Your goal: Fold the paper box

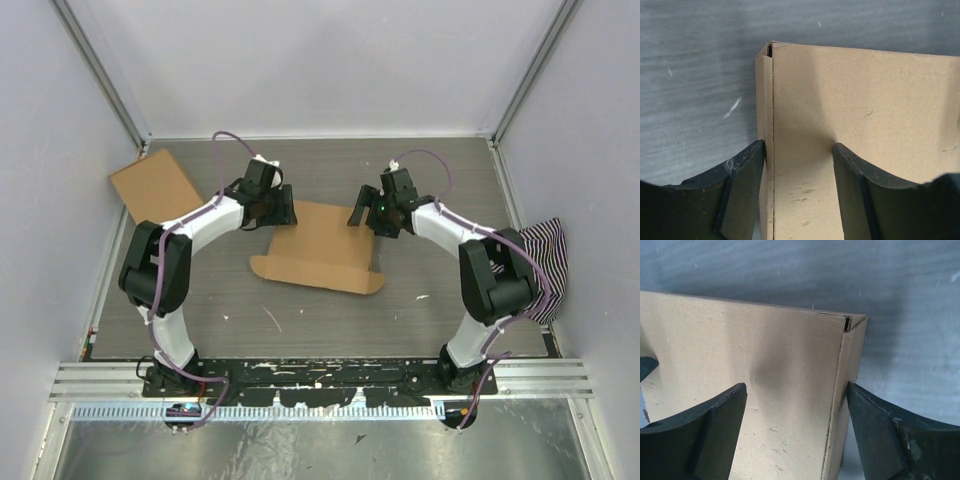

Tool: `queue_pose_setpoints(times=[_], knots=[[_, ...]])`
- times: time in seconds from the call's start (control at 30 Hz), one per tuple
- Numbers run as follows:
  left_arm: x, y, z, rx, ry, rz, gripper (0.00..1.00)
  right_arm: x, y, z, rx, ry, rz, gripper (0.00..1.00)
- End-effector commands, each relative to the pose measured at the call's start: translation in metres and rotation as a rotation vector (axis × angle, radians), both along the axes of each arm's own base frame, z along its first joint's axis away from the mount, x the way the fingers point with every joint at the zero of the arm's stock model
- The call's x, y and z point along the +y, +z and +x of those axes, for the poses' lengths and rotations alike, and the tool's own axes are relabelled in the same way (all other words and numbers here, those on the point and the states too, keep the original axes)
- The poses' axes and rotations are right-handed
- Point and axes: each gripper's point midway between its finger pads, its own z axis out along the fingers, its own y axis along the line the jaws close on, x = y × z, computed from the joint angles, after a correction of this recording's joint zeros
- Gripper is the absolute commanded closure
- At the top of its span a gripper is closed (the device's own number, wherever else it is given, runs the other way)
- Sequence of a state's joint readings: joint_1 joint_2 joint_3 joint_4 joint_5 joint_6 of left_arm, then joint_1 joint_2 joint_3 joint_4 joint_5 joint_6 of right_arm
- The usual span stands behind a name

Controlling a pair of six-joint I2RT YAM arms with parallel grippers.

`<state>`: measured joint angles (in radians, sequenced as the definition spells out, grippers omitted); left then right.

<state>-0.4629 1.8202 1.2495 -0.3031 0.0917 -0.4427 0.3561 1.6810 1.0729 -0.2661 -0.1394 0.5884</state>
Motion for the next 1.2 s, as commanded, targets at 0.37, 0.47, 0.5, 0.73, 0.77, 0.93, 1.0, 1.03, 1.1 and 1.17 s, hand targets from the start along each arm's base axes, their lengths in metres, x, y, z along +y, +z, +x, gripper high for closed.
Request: queue_pose_setpoints(times=[0.37,0.47,0.5,0.73,0.77,0.93,1.0,1.03,1.1,1.17], knots=[[-0.038,0.058,0.077,-0.138,0.009,-0.06,0.34,0.007,0.057,0.129,-0.214,0.061,0.046,0.18],[-0.02,0.072,0.088,-0.159,0.049,-0.027,0.31,-0.016,0.083,0.147,-0.269,0.017,-0.02,0.18],[-0.011,0.076,0.089,-0.164,0.068,-0.012,0.31,-0.027,0.092,0.15,-0.285,-0.006,-0.053,0.17],[0.047,0.11,0.068,-0.26,0.183,0.063,0.27,-0.083,0.168,0.128,-0.458,-0.176,-0.216,0.18],[0.052,0.114,0.063,-0.286,0.199,0.058,0.26,-0.084,0.179,0.117,-0.491,-0.211,-0.174,0.26],[0.06,0.11,0.037,-0.311,0.251,-0.077,0.25,-0.037,0.113,0.077,-0.335,0.071,0.069,0.06],[0.056,0.095,0.025,-0.266,0.23,-0.108,0.25,-0.023,0.088,0.06,-0.281,0.131,0.137,0.0],[0.052,0.088,0.018,-0.238,0.202,-0.123,0.25,-0.02,0.077,0.051,-0.269,0.139,0.151,0.0],[0.047,0.078,0.01,-0.199,0.173,-0.139,0.26,-0.021,0.064,0.038,-0.259,0.132,0.143,0.0],[0.041,0.07,0.003,-0.165,0.158,-0.167,0.27,-0.022,0.055,0.024,-0.248,0.127,0.099,0.0]])
